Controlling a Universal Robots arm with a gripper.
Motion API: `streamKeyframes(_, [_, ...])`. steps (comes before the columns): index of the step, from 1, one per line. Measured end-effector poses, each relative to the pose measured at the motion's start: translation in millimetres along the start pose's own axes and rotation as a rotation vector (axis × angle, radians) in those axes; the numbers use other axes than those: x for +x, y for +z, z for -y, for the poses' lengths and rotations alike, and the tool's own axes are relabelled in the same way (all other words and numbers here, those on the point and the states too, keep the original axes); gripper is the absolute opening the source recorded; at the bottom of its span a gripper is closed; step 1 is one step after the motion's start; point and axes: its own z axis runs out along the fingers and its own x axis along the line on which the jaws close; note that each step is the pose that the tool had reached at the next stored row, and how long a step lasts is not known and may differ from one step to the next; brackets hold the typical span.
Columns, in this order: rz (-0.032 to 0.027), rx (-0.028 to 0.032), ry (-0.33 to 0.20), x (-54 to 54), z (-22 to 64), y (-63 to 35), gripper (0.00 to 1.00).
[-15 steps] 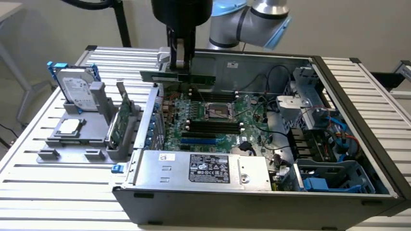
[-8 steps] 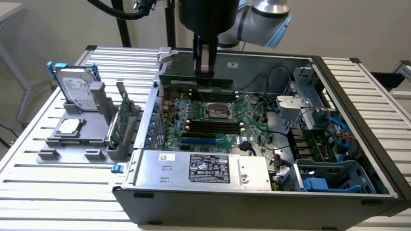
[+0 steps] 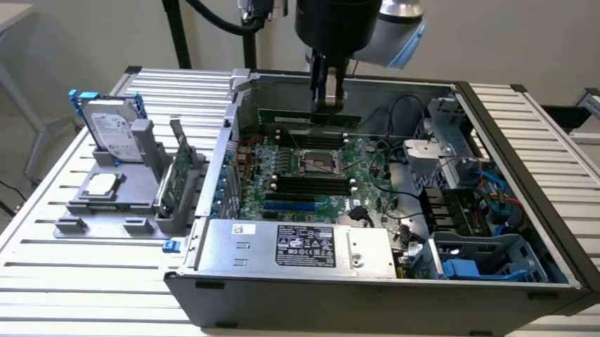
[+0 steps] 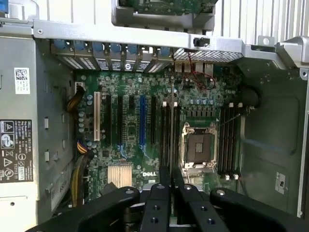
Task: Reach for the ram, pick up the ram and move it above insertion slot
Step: 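Pick up the ram and move it above insertion slot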
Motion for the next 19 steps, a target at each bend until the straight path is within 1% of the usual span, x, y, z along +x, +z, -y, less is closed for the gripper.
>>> streamKeyframes(3, [-0.0099,0.0000,0.000,-11.6,3.4,5.3,0.13])
streamKeyframes(8, [-0.0310,0.0002,0.000,-32.8,4.5,13.9,0.13])
streamKeyframes(10, [-0.0417,0.0002,0.000,-40.6,4.5,17.0,0.13])
streamKeyframes(11, [-0.0488,0.0002,0.000,-43.7,4.6,18.5,0.13])
streamKeyframes(14, [-0.0694,0.0003,0.000,-49.0,4.6,22.4,0.13])
streamKeyframes(15, [-0.0749,0.0004,0.000,-49.9,4.6,23.8,0.13])
streamKeyframes(19, [-0.0909,0.0004,0.001,-52.5,4.6,29.7,0.13])
